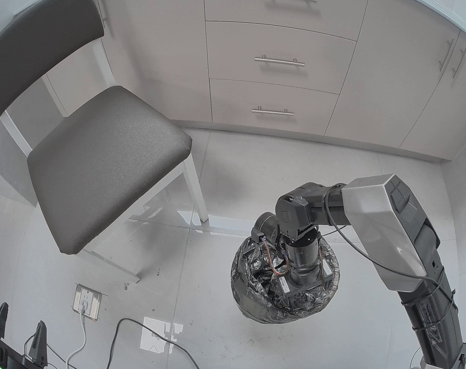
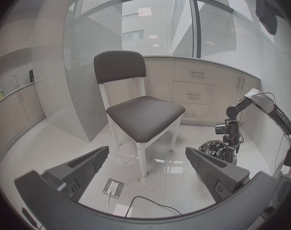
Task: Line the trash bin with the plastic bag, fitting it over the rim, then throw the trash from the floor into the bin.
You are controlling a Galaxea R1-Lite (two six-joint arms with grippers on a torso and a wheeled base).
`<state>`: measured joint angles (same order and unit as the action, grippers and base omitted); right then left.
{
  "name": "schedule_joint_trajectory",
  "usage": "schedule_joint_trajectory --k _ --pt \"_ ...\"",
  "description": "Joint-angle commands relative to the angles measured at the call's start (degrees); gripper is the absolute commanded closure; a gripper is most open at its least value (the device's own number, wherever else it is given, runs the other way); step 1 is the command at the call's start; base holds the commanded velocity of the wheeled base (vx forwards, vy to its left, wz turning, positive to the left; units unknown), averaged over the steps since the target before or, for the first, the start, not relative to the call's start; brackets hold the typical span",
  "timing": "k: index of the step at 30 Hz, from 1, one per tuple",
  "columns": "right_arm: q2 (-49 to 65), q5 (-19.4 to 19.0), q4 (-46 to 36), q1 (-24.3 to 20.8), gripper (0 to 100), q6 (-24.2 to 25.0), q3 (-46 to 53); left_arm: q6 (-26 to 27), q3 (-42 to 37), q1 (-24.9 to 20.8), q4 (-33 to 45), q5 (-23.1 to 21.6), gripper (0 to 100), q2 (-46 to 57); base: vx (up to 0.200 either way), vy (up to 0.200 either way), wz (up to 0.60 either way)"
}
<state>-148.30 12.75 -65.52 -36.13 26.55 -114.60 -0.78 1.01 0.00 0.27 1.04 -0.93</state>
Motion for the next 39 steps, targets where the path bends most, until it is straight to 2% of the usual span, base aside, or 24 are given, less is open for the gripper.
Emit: schedule_joint_trajectory --k 1,12,20,24,26,27,39 --pt "-0.5 0.4 0.4 0.5 0 0.3 0.0 0.0 -1.0 0.0 0.0 0.0 0 0.9 0.0 0.0 0.0" --pt "4.9 0.8 2.9 1.1 0 2.4 0.0 0.0 -1.0 0.0 0.0 0.0 0 0.9 0.0 0.0 0.0" --pt "10.7 0.9 4.8 -4.2 0 3.2 0.0 0.0 -1.0 0.0 0.0 0.0 0 0.9 0.0 0.0 0.0" --pt "11.4 1.1 4.8 -4.8 0 3.3 0.0 0.0 -1.0 0.0 0.0 0.0 0 0.9 0.0 0.0 0.0" --pt "11.3 2.7 4.8 -4.9 0 3.2 0.0 0.0 -1.0 0.0 0.0 0.0 0 0.9 0.0 0.0 0.0" --pt "11.2 3.3 4.8 -4.9 100 3.2 0.0 0.0 -1.0 0.0 0.0 0.0 0 0.9 0.0 0.0 0.0" --pt "6.4 4.2 8.0 -5.8 100 3.2 0.0 0.0 -1.0 0.0 0.0 0.0 0 0.9 0.0 0.0 0.0"
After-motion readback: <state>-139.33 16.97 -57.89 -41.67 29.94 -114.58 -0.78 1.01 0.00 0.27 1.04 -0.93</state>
